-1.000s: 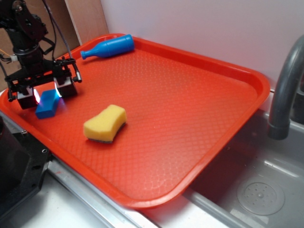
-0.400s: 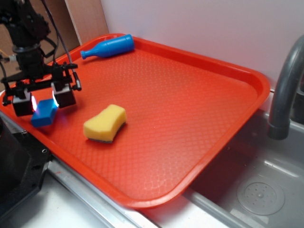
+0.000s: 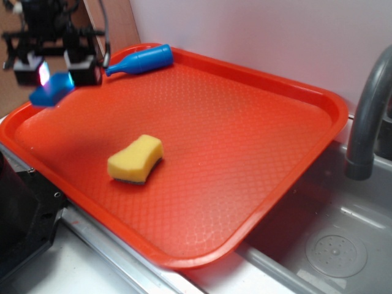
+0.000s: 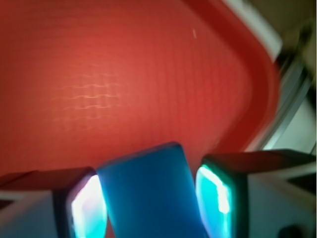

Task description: Grab the blue block.

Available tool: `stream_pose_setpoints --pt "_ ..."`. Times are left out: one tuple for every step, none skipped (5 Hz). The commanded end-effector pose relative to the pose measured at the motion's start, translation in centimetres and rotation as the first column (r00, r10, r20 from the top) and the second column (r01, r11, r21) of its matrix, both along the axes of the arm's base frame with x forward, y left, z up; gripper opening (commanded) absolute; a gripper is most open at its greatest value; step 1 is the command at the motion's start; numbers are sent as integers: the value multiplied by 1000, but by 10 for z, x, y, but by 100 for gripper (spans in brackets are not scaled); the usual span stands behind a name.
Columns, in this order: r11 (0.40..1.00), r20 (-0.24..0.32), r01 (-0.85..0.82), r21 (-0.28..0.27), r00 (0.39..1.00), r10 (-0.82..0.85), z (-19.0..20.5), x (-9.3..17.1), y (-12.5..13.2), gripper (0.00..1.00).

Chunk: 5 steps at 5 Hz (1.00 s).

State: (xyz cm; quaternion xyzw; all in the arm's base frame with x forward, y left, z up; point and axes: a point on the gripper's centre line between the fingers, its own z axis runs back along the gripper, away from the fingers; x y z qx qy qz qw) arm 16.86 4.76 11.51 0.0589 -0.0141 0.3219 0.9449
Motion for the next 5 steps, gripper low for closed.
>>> stream_pose_setpoints --pt "879 91 477 -7 875 -475 51 13 -3 0" --pt "770 35 638 9 769 -638 56 20 -9 0" --pt "717 51 697 -25 717 -695 69 14 -18 0" --pt "703 42 710 -33 704 -709 67 7 -26 0" --pt "733 38 680 -26 733 -679 61 11 -23 0"
